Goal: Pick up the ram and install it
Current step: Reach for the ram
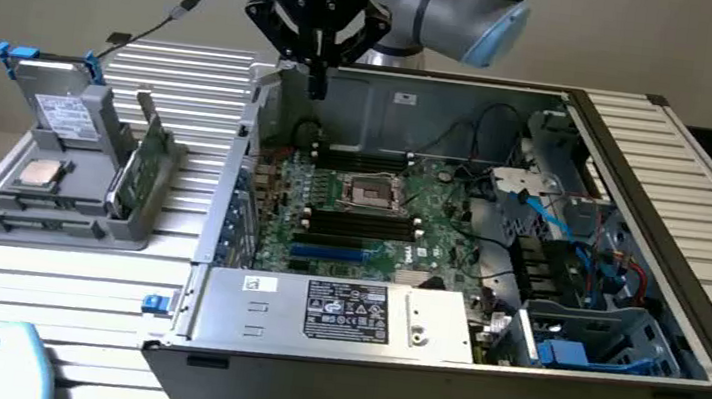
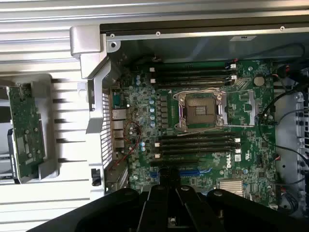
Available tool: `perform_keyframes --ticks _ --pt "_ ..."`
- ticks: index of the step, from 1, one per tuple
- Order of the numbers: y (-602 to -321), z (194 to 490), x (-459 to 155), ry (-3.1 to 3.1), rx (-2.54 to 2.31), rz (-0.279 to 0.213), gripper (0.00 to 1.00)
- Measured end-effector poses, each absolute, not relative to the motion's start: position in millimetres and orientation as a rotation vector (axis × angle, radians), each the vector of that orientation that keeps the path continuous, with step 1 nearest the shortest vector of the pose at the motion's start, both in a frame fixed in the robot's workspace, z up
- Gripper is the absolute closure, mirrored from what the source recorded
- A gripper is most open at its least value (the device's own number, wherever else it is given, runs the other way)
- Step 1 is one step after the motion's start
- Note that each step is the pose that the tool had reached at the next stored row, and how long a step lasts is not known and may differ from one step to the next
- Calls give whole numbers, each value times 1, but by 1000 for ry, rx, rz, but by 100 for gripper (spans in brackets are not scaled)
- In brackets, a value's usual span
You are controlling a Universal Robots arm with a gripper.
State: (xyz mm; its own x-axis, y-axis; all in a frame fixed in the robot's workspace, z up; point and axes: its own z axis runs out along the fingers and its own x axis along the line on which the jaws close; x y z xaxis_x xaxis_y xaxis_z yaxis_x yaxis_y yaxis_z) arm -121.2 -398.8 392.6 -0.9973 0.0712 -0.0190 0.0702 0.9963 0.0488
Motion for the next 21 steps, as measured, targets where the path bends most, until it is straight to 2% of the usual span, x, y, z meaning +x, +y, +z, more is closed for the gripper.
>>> perform_keyframes --ticks 9,21 --pt "-399 393 -121 3118 110 75 89" --pt "-379 392 -155 3118 109 92 89"
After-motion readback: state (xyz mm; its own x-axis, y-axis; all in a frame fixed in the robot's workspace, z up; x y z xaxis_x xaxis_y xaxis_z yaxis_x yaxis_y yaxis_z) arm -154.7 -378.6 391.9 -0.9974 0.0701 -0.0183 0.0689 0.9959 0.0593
